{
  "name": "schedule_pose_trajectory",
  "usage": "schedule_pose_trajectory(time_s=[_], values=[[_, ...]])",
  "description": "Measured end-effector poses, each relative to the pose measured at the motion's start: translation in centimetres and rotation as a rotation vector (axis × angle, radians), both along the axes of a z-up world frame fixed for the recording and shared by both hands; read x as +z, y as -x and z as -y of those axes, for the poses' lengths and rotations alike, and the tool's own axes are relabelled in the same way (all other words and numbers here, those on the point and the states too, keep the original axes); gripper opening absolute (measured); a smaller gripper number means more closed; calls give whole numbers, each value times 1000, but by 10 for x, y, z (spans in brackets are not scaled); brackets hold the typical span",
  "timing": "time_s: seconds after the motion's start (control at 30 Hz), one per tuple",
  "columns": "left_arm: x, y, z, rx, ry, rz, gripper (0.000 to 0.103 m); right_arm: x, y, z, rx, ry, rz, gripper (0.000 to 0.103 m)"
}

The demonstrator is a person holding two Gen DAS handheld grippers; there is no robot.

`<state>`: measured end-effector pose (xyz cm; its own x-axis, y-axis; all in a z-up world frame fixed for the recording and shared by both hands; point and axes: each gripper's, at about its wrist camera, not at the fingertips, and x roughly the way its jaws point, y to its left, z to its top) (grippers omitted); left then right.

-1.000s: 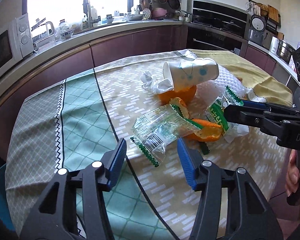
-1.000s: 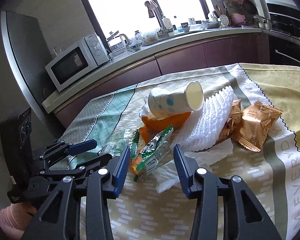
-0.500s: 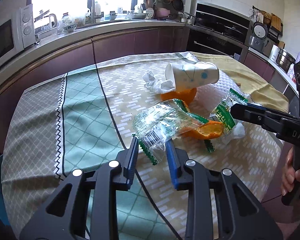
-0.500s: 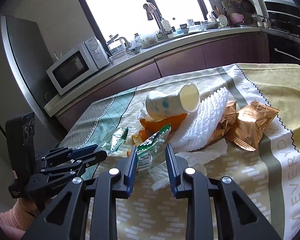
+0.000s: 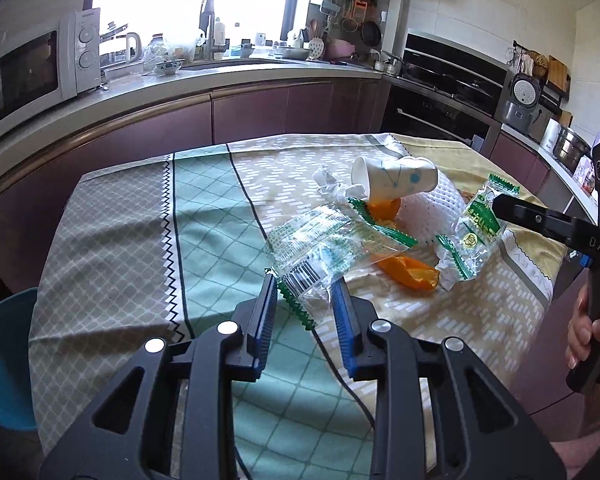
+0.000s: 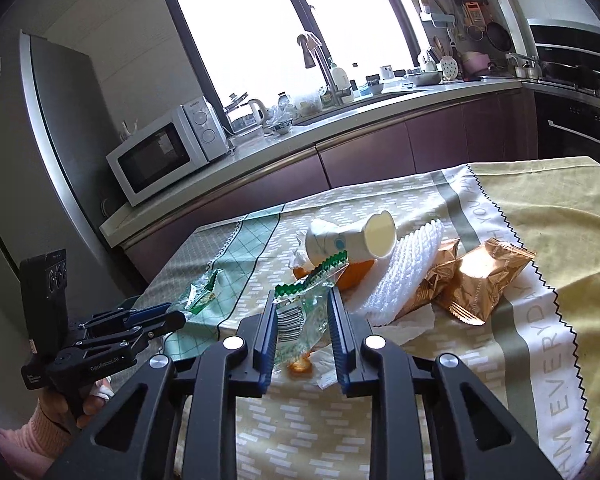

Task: Collect trash
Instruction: 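Carry both wrappers to the teal bin and open both tools over it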

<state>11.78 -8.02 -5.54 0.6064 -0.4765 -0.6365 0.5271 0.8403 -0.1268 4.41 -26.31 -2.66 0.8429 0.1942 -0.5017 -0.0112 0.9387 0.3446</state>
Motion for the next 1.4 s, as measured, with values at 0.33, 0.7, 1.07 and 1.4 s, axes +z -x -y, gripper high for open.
schedule_pose_trajectory(time_s=[0.33, 0.7, 1.07, 1.4], values=[[18, 13, -53, 85, 15, 38, 28, 16, -13, -42, 138, -55, 42, 23], [28, 29, -129, 214, -5, 66, 28, 20, -46, -115, 329, -86, 39, 23], [33, 37, -224, 410, -18, 75, 28, 22, -84, -193, 515, -125, 17, 23], [25, 36, -283, 528, -46, 55, 28, 22, -116, -256, 628, -117, -7, 23]])
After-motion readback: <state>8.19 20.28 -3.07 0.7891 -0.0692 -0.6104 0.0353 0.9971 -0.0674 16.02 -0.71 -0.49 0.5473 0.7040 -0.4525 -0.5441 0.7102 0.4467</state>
